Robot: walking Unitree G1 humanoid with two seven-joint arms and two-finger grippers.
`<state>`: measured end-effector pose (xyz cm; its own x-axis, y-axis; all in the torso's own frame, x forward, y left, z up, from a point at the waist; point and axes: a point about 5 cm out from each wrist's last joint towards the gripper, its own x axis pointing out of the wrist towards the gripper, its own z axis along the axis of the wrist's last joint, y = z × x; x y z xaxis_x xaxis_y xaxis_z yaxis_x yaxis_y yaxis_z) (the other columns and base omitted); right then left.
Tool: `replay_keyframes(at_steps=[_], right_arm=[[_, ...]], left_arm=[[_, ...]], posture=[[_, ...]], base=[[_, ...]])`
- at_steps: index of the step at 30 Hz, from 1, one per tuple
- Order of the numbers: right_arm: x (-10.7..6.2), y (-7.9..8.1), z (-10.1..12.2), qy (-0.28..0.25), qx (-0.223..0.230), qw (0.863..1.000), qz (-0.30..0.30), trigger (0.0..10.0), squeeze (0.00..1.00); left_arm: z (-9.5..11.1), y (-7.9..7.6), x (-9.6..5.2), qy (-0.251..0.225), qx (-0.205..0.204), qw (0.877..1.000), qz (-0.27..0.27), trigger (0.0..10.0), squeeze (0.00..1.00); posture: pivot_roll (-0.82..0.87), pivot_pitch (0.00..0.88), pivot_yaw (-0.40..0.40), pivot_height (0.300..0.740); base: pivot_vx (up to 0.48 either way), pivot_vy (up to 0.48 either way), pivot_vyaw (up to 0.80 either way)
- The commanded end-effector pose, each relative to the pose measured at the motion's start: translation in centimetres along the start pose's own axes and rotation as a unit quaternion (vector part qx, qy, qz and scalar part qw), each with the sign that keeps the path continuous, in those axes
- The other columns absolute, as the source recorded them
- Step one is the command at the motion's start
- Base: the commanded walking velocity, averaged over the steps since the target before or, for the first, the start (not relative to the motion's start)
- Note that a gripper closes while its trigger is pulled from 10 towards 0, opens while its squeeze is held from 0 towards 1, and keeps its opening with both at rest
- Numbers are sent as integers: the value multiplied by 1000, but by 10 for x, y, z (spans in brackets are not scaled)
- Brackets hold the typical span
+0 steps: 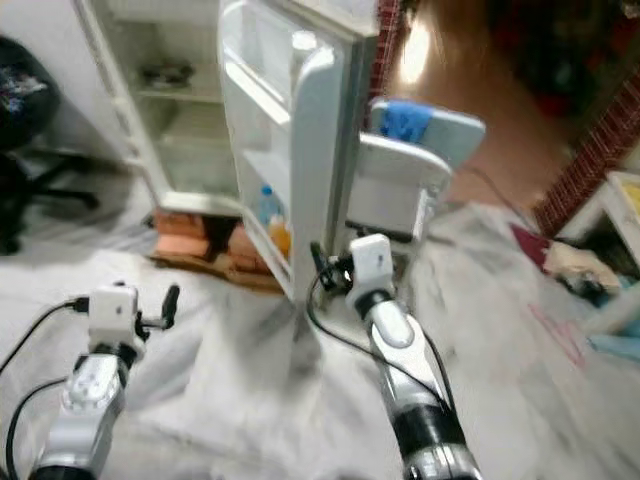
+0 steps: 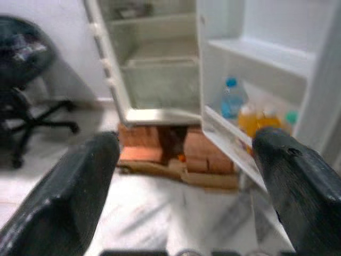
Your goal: Restocking fridge
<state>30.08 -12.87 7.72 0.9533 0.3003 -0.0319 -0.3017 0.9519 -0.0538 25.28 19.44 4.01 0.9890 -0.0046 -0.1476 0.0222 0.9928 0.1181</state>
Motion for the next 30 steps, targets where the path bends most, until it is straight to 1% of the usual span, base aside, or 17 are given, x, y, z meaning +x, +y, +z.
replay_keyframes(at_steps=[1,5,10,14,18,22,24,26,27,29,30], right_arm=[[1,-2,3,-4,1,1000,-5,10000,0],[2,-2,3,-6,1,1000,-6,10000,0],[2,-1,3,-7,4,1000,-1,10000,0],[2,-1,3,-7,5,1000,-2,10000,0],[2,-1,3,-8,6,1000,-4,10000,0],[3,0,3,-6,10,1000,0,10000,0],[4,3,2,-2,20,1000,16,10000,0],[5,5,3,-4,29,999,26,10000,0],[7,6,6,-11,25,999,40,10000,0],[10,7,10,-22,28,998,47,10000,0],[11,7,11,-24,23,998,47,10000,0]], left_arm=[[-2,1,-1,6,4,1000,-2,10000,0],[-3,1,-1,8,3,1000,-3,10000,0],[-3,-2,-1,4,-7,1000,-8,10000,0],[-3,-5,-2,3,-11,1000,-15,10000,0],[-2,-5,-3,-1,-17,1000,-23,10000,0],[-9,-5,-7,16,-14,999,-29,10000,0],[-12,-5,-9,22,-14,999,-31,10000,0],[-13,-3,-11,24,-15,999,-27,10000,0],[-16,1,-14,26,-17,999,-18,10000,0],[-18,4,-16,31,-17,999,-12,10000,0],[-19,6,-17,33,-18,999,-8,10000,0]], posture=[[40,0,-40,740],[37,0,-41,740],[37,0,-42,740],[38,0,-42,740],[39,0,-42,740],[43,0,-42,740],[47,0,-41,740],[47,0,-41,740],[49,0,-41,740],[54,0,-42,740],[59,0,-45,740]], base=[[480,0,0],[480,0,0],[480,0,0],[315,0,0],[0,0,0],[0,0,0],[0,0,0],[0,0,0],[0,0,0],[0,0,0],[0,0,800]])
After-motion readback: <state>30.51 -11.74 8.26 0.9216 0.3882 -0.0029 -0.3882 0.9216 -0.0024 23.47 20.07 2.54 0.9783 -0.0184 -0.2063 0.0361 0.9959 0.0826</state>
